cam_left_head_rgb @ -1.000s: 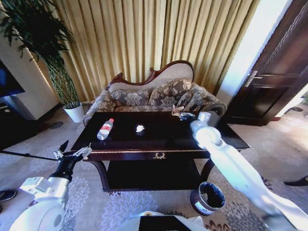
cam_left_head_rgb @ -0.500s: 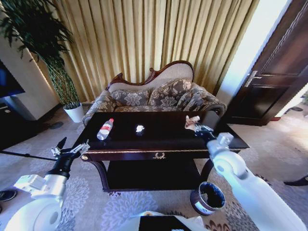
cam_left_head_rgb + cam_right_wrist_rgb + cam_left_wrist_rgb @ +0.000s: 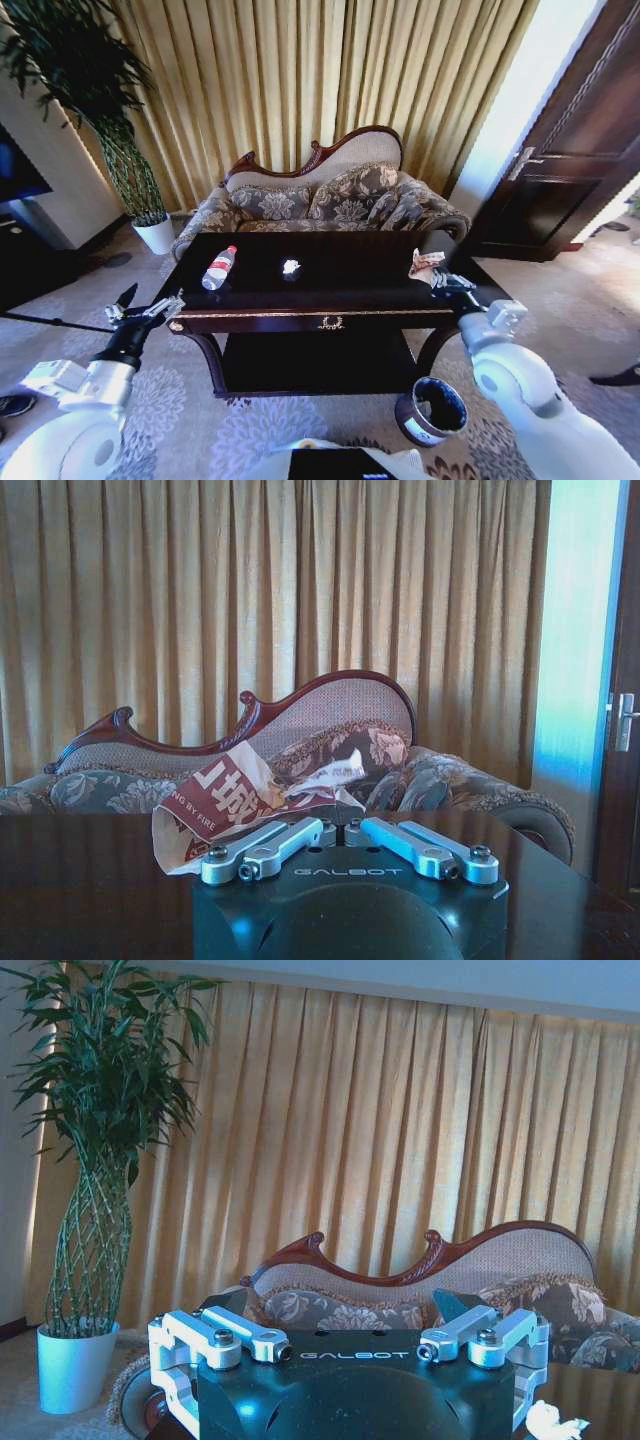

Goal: Move to the front of the table and place the trash on the table into the trash bin.

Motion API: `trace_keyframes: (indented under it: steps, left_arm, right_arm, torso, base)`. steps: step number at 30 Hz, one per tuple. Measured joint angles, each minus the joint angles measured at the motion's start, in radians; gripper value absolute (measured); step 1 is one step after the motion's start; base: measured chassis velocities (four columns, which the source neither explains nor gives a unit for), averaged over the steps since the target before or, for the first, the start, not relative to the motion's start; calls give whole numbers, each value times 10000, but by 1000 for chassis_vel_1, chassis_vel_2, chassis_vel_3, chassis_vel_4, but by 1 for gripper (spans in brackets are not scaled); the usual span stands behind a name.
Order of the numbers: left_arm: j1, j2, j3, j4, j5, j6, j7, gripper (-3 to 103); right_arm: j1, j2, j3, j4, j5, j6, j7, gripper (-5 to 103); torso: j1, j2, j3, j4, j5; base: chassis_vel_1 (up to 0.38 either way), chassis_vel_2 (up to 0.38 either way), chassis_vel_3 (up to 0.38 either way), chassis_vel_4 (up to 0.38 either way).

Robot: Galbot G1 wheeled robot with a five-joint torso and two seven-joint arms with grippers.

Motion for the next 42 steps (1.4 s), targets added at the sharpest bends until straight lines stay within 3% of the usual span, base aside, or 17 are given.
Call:
trace_keyframes:
  steps: [10, 18, 24, 34, 38, 42]
  left_arm:
    - [23, -44, 11, 0, 106, -25, 19, 100]
    - [-57, 25, -168, 8, 1626, 275, -3, 100]
    - [-90, 38, -168, 154, 1727, 297, 4, 100]
    - [-62, -9, -148, 269, 1635, 246, 31, 100]
    - [-59, -39, -112, 290, 1629, 232, 82, 100]
    - [84, -120, -47, 202, 1611, 106, 145, 100]
  right_arm:
    - [-54, 294, -348, -28, -409, -2, 42, 0]
    - [-213, 649, -490, -594, -692, -104, 50, 0]
    - [-390, 929, -350, -1364, -1018, -17, -87, 0]
    - [-540, 1340, -206, -3626, -1264, 131, -507, 0]
    - [257, 1488, -770, -5234, -1487, 52, -497, 0]
    - [1643, 1748, -1497, -7677, -2641, 65, -518, 0]
  torso:
    - [-9, 4, -4, -1, 1]
    - [-4, 1, 1, -1, 1]
    - [9, -6, 4, 0, 1]
    - [-9, 5, -3, -2, 0]
    - [-5, 2, -1, -1, 3]
    - [-2, 1, 0, 4, 3]
  base:
    - [191, -169, -167, 156]
    - [65, -58, -59, 60]
    - [-42, 31, 37, -24]
    - [0, 0, 0, 0]
    - [0, 0, 0, 0]
    - [0, 0, 0, 0]
